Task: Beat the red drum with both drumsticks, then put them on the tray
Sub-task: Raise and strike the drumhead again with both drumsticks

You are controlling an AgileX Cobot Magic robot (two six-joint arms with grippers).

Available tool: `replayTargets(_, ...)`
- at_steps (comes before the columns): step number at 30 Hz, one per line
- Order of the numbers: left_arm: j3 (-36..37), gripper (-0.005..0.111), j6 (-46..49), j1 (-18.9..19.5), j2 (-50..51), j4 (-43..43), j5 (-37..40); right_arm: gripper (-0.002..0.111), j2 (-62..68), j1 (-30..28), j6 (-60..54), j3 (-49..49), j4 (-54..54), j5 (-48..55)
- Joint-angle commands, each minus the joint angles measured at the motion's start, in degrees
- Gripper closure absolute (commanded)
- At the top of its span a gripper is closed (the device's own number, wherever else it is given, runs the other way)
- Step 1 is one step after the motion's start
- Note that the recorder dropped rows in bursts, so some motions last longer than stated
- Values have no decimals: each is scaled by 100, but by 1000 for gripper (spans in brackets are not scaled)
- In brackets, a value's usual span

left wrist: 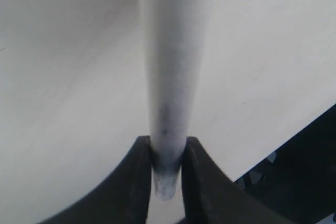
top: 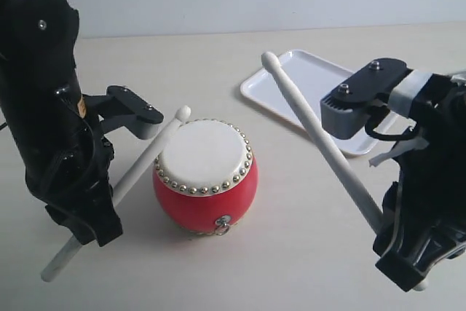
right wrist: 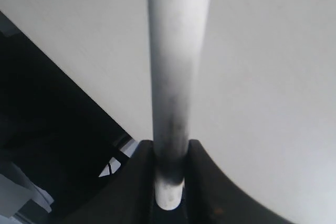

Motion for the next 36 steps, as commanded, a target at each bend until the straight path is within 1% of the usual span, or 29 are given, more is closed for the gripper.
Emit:
replayTargets(1, -9, 107, 21, -38, 324, 4, 39, 108, -44, 7, -19, 134, -69, -18)
replayTargets(6, 203, 107, 74, -38, 761, 14, 39, 108, -44, 7, -19, 133, -69, -18)
replayTargets(10, 203, 107, 74, -38, 730, 14, 39, 108, -44, 7, -56, 133, -69, -18)
replayTargets(12, 203, 107, 38, -38, 553, 25, 39, 108, -44, 7, -50, 133, -69, -18)
replayTargets(14, 203, 107, 27, -38, 260, 25, 39, 108, -44, 7, -50, 133, -46, -18)
replayTargets(17, 258, 107, -90, -38, -442, 7, 39, 108, -44, 7, -50, 133, -46, -18)
replayTargets(20, 541, 107, -165, -28, -1245, -90, 39, 108, -32, 7, -60, 133, -87, -174)
replayTargets(23, 1074, 107, -439, -28, -2014, -187, -553, 108, 85, -68, -60, 133, -347, -532)
replayTargets(26, 1712, 107, -569, -28, -2763, -432, -970, 108, 374, -270, -71, 133, -345, -546)
replayTargets(28, 2163, 107, -646, -28, -3233, -606, -967, 108, 600, -357, -120, 133, -267, -623)
replayTargets(32, 2953, 107, -886, -28, -4025, -865, -893, 108, 1037, -357, -475, 133, 215, -543)
replayTargets(33, 3083, 107, -915, -28, -4176, -950, -879, 108, 1137, -357, -505, 133, 237, -545)
replayTargets(36, 3100, 107, -905, -16, -4363, -997, -787, 108, 1289, -357, -505, 123, 237, -545)
